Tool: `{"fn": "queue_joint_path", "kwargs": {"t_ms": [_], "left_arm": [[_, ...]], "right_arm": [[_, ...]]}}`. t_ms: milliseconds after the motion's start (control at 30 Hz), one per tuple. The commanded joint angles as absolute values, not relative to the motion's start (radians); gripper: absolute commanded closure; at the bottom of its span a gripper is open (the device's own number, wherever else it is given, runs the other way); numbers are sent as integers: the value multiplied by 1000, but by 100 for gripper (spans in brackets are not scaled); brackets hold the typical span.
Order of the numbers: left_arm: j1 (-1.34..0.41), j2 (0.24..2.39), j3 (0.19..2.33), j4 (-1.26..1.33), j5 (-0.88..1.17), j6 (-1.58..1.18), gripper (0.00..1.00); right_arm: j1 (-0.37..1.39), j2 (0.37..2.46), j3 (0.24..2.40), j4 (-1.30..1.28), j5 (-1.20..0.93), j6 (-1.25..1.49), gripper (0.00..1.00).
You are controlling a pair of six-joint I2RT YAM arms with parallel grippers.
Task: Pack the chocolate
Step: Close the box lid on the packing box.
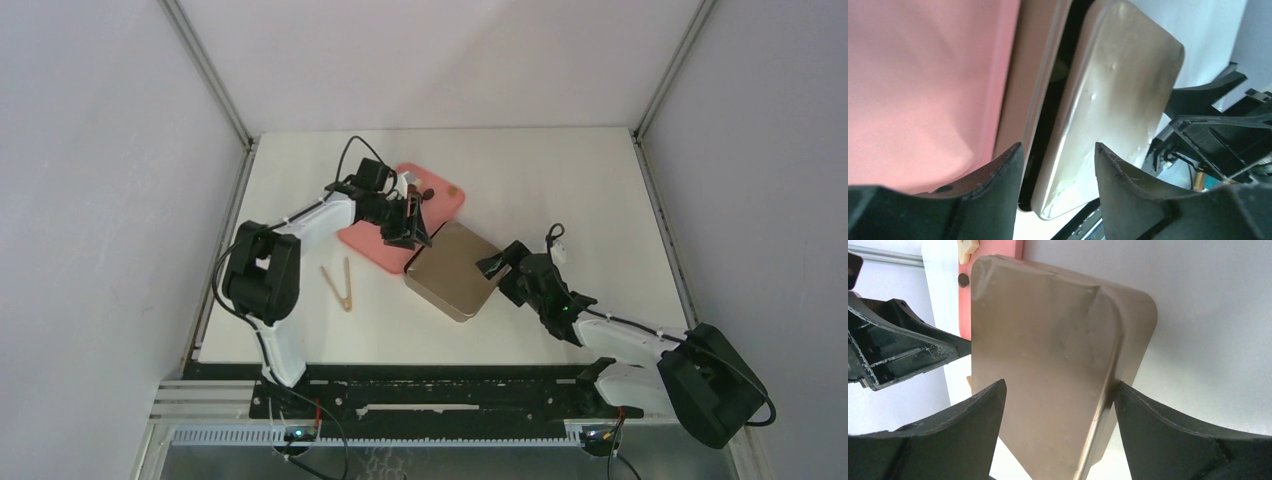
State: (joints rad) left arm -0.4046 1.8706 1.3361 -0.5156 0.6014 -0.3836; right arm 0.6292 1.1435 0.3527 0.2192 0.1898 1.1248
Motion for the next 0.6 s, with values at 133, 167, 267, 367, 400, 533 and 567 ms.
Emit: {"fn": "queue_joint_path", "kwargs": {"t_ms": [133, 167, 267, 367, 400, 533, 567], "left_arm": [[-394, 1780, 1373, -546, 371, -354, 34], [-394, 1783, 1376, -546, 363, -352, 33], [-394, 1810, 1384, -546, 388, -351, 32], [-396, 1842, 1381, -526, 450, -354, 31], [-397, 1849, 1378, -521, 473, -356, 31], [-397, 1873, 1380, -509, 531, -366, 33], [-398, 1875, 1379, -509, 534, -366, 34]], "right_arm": [[642, 1147, 412, 237, 185, 1113, 13], [641, 1145, 415, 236, 186, 1112, 13], [643, 1141, 424, 227, 185, 1112, 14], [644, 1141, 432, 220, 184, 1112, 14], [644, 1142, 435, 218, 184, 1112, 14], [644, 1155, 434, 219, 187, 1120, 14], [644, 1159, 434, 222, 185, 1121, 14]]}}
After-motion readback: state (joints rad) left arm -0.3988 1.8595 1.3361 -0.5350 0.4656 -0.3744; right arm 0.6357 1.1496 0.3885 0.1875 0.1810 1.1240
